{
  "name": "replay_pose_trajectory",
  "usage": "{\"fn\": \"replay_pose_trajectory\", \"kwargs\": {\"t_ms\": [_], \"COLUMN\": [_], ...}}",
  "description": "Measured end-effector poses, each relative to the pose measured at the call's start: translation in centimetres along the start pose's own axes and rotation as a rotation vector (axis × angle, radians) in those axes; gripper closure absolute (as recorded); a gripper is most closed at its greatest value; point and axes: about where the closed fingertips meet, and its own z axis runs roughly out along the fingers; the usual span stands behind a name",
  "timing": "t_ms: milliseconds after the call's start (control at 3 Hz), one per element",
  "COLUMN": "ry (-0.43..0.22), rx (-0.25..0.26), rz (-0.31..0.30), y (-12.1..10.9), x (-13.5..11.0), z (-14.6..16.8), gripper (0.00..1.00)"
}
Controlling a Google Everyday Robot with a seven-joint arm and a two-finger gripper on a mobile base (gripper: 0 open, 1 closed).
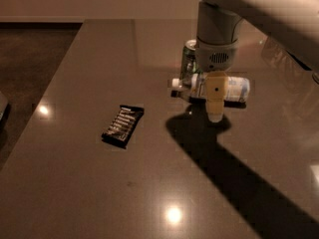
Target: Knock blue plastic bottle over
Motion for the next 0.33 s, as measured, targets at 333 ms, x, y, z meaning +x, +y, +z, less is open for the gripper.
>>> {"fn": "replay_pose_trajectory", "kwargs": {"t_ms": [333], "ry": [-0.015], "rx": [0.025], "rz": [0.000], "y": [-0.62], "x": [-0.38], "z": [0.01], "gripper": [0.00]}}
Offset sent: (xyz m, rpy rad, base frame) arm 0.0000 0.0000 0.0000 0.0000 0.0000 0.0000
